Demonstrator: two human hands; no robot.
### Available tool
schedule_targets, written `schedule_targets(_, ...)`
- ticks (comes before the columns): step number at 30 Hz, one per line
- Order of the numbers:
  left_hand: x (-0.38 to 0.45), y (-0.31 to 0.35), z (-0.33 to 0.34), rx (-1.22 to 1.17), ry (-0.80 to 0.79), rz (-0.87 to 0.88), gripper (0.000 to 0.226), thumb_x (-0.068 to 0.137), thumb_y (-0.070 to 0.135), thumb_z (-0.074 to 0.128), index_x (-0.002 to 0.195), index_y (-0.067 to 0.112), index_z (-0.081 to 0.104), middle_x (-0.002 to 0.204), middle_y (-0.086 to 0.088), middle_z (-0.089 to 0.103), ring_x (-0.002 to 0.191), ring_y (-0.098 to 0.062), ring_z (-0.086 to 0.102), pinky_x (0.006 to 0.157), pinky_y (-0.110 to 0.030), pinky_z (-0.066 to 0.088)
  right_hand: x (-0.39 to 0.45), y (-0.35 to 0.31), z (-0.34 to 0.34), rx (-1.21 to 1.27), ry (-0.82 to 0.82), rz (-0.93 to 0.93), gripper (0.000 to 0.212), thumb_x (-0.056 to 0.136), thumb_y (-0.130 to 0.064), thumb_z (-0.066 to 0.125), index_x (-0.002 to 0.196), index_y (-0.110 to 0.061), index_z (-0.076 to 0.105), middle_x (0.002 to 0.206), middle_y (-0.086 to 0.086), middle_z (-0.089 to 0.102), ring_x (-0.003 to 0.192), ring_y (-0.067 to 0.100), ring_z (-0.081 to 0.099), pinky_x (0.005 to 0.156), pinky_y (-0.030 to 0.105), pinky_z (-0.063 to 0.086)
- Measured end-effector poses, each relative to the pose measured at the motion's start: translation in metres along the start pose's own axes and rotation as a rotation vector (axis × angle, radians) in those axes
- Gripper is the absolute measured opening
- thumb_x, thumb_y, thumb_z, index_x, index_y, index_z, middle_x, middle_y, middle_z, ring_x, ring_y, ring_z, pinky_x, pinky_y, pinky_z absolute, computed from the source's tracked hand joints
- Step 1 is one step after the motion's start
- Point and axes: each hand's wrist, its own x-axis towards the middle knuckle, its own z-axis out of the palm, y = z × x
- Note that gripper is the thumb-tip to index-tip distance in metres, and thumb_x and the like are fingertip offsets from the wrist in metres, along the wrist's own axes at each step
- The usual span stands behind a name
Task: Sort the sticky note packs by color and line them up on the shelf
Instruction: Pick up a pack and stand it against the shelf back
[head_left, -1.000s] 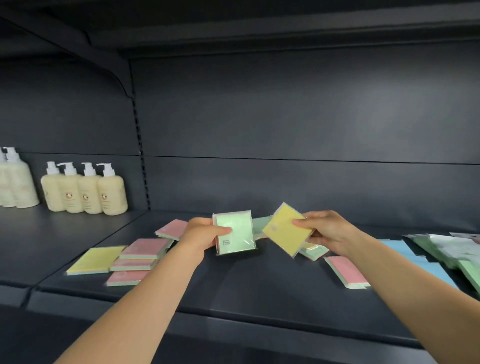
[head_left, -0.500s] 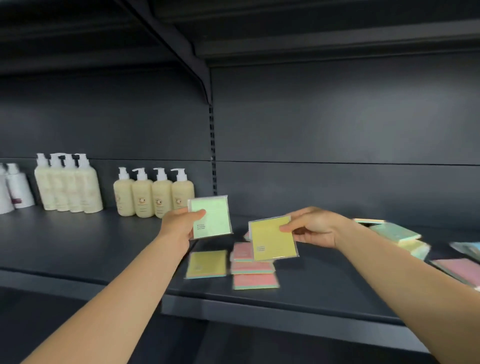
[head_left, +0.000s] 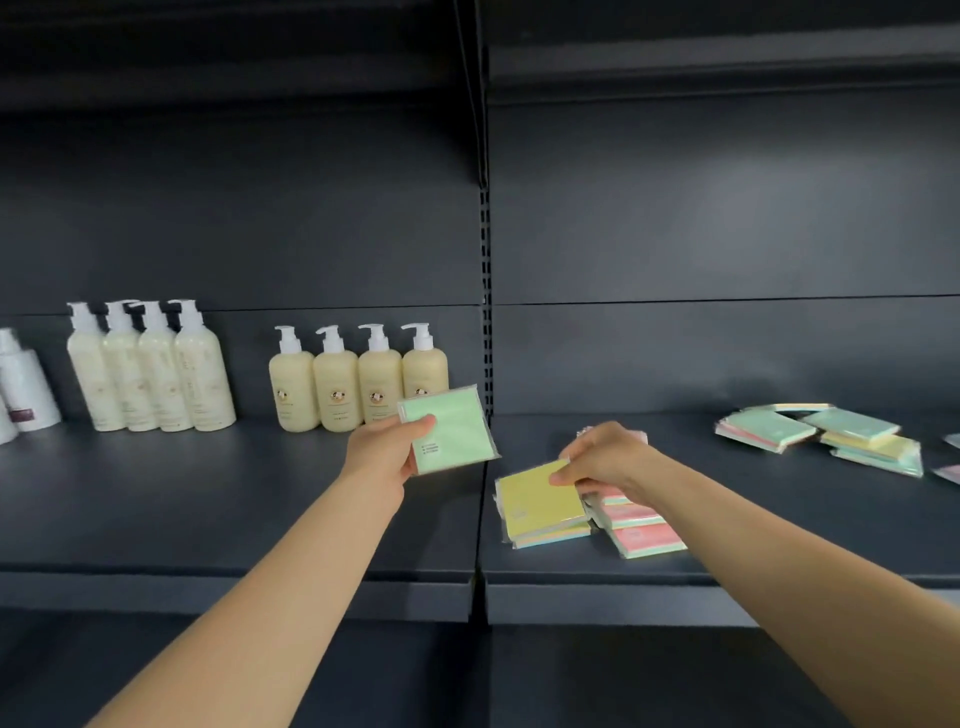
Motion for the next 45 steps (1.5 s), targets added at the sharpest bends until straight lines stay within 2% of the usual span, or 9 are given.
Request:
schedule_targets(4,0.0,-0.004,0.017,0.003,-0.092,-0.034,0.015,0.084,-0.003,0.064,0.096,0.007,0.062,0.096,-0.008,0.065,0.079,-0.017,0.063,0.066,-0.029,0.052,-0.01,-0.009,-0.007,-0.195,0.137,-0.115,0.048,0.074,-0.024,0.079,0.111,0.003,0.065,0.105,0.012,0.067,0.089,0.016,0.057,0.095,0.034,0.047)
schedule_targets(10,-0.016,-0.021,0.072,0.048,-0.307,-0.049,0.009,0.083,0.0,0.065,0.088,0.008,0.064,0.085,-0.006,0.068,0.075,-0.017,0.065,0.063,-0.026,0.056,-0.046,-0.01,-0.038,0.64,-0.009,-0.077,0.028,0.092,-0.023,0.061,0.109,-0.001,0.062,0.097,0.013,0.069,0.082,0.021,0.067,0.07,0.026,0.056)
schedule_targets(12,-0.026,-0.029,0.098,0.046,-0.366,-0.055,0.01,0.083,0.0,0.065,0.09,0.007,0.065,0.086,-0.008,0.068,0.075,-0.018,0.066,0.064,-0.027,0.056,-0.058,0.0,-0.056,0.654,-0.046,-0.103,0.025,0.093,-0.018,0.057,0.11,-0.001,0.064,0.104,0.014,0.071,0.089,0.023,0.069,0.068,0.026,0.057)
schedule_targets(17,-0.057,-0.051,0.164,0.061,-0.474,-0.082,0.011,0.081,0.001,0.067,0.092,0.006,0.066,0.087,-0.01,0.069,0.075,-0.021,0.066,0.063,-0.03,0.056,-0.08,0.039,-0.113,0.655,0.111,-0.137,0.019,0.091,-0.005,0.057,0.108,0.0,0.064,0.107,0.013,0.069,0.094,0.022,0.066,0.089,0.033,0.054)
schedule_targets(23,-0.1,-0.086,0.236,0.069,-0.546,-0.087,0.021,0.083,0.002,0.066,0.103,0.005,0.066,0.095,-0.012,0.07,0.08,-0.021,0.067,0.069,-0.029,0.055,-0.101,0.086,-0.186,0.651,0.17,-0.12,0.027,0.087,-0.005,0.063,0.113,0.001,0.061,0.109,0.013,0.07,0.093,0.019,0.068,0.075,0.023,0.056)
schedule_targets(31,-0.16,-0.142,0.343,0.081,-0.511,-0.107,0.026,0.084,0.004,0.066,0.11,0.006,0.066,0.105,-0.01,0.07,0.097,-0.024,0.066,0.081,-0.032,0.055,-0.11,0.158,-0.29,0.604,0.211,-0.081,0.017,0.087,-0.008,0.066,0.102,-0.001,0.06,0.103,0.01,0.072,0.091,0.017,0.07,0.07,0.023,0.056)
schedule_targets(35,-0.184,-0.172,0.389,0.053,-0.479,-0.115,0.024,0.084,0.001,0.064,0.108,0.006,0.065,0.105,-0.01,0.068,0.091,-0.022,0.066,0.084,-0.035,0.053,-0.109,0.195,-0.333,0.568,0.236,-0.07,0.019,0.086,-0.007,0.067,0.101,-0.001,0.058,0.102,0.011,0.071,0.084,0.014,0.069,0.064,0.021,0.056)
schedule_targets(40,-0.204,-0.206,0.435,0.102,-0.436,-0.105,0.027,0.084,0.001,0.064,0.11,0.006,0.066,0.099,-0.008,0.069,0.091,-0.024,0.066,0.088,-0.04,0.052,-0.111,0.236,-0.378,0.541,0.234,-0.034,0.023,0.085,-0.008,0.068,0.104,0.0,0.059,0.106,0.013,0.07,0.091,0.018,0.069,0.075,0.027,0.058)
schedule_targets(45,-0.209,-0.227,0.452,0.187,-0.377,-0.104,0.027,0.085,0.004,0.066,0.112,0.006,0.066,0.104,-0.009,0.069,0.097,-0.025,0.066,0.081,-0.033,0.054,-0.104,0.255,-0.395,0.475,0.239,-0.01,0.017,0.083,-0.008,0.07,0.096,-0.006,0.06,0.108,0.009,0.068,0.092,0.018,0.068,0.073,0.027,0.058)
